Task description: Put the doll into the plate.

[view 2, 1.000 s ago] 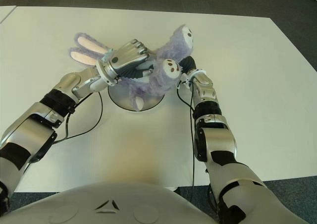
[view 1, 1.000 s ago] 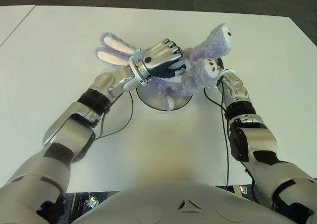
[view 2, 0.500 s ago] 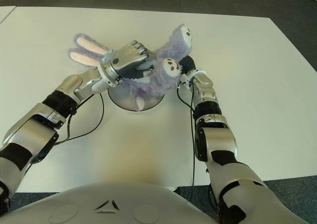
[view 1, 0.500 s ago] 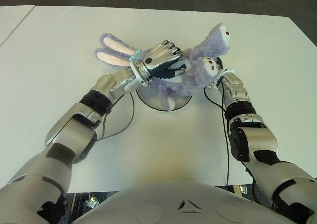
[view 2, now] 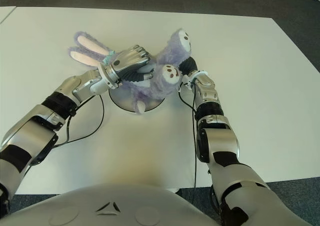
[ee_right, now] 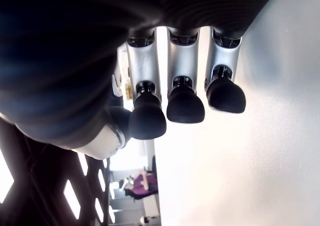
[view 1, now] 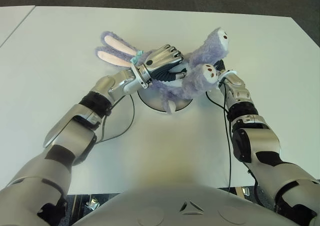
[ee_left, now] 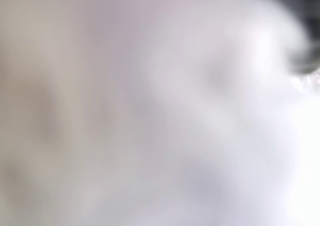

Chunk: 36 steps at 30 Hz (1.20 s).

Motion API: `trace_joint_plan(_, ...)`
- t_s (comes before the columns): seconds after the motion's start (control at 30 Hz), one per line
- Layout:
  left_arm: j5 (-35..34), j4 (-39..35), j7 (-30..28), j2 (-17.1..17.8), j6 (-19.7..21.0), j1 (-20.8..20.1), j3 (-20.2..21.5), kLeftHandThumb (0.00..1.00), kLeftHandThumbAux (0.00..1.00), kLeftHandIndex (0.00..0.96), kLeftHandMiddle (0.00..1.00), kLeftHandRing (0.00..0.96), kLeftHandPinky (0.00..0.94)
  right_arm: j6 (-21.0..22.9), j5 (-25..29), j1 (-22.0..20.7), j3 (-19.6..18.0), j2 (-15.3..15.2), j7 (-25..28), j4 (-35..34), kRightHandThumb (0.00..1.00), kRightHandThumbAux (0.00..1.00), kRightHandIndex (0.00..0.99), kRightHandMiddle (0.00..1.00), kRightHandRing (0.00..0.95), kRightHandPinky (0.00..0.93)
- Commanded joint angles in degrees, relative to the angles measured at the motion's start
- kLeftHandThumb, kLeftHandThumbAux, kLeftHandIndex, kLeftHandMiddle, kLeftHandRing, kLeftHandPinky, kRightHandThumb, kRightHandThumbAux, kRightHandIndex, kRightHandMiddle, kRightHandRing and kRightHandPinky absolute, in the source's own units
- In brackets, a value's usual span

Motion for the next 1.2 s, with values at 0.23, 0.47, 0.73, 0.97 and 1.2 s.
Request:
trace_joint_plan(0.23, -6.40, -3.04, -26.30, 2.98, 6.07, 1.27, -2.67, 0.734, 0.683, 0.440, 0.655, 0.662, 0.527, 3.20, -1.39, 4.54, 0.58, 1.13, 0.01, 3.51, 0.688, 0.729, 0.438, 0.829, 0.817, 0.787)
trace_joint_plan(0.47, -9.96, -5.44, -35.06, 4.24, 7.45, 1.01, -2.93, 0.711, 0.370, 0.177, 0.377, 0.427, 0.288, 3.39, -1.59, 4.41, 0.83, 0.94, 0.34, 3.70, 0.688, 0.729, 0.437, 0.835, 0.824, 0.794)
trace_joint_plan(0.73, -13.24, -7.32, -41.54, 5.41, 6.36, 0.41, -2.78, 0.660, 0.295, 0.031, 0.138, 0.261, 0.257, 3.39, -1.83, 4.31, 1.07, 0.82, 0.14, 3.75, 0.689, 0.730, 0.437, 0.841, 0.830, 0.774)
trace_joint_plan(0.97, -15.20, -7.55, -43.00, 5.71, 5.56, 0.77, -1.44, 0.619, 0.261, 0.002, 0.014, 0.097, 0.227, 3.38, -1.51, 4.28, 0.71, 0.96, -0.28, 3.75, 0.689, 0.729, 0.438, 0.831, 0.818, 0.765)
trace_joint_plan(1.2, -18.13, -6.96, -44.03, 5.87, 4.10, 1.01, -0.21, 0.586, 0.217, 0.000, 0.000, 0.012, 0.114, 4.05, -1.67, 4.46, 0.73, 1.07, -1.87, 2.64, 0.690, 0.727, 0.438, 0.813, 0.794, 0.750)
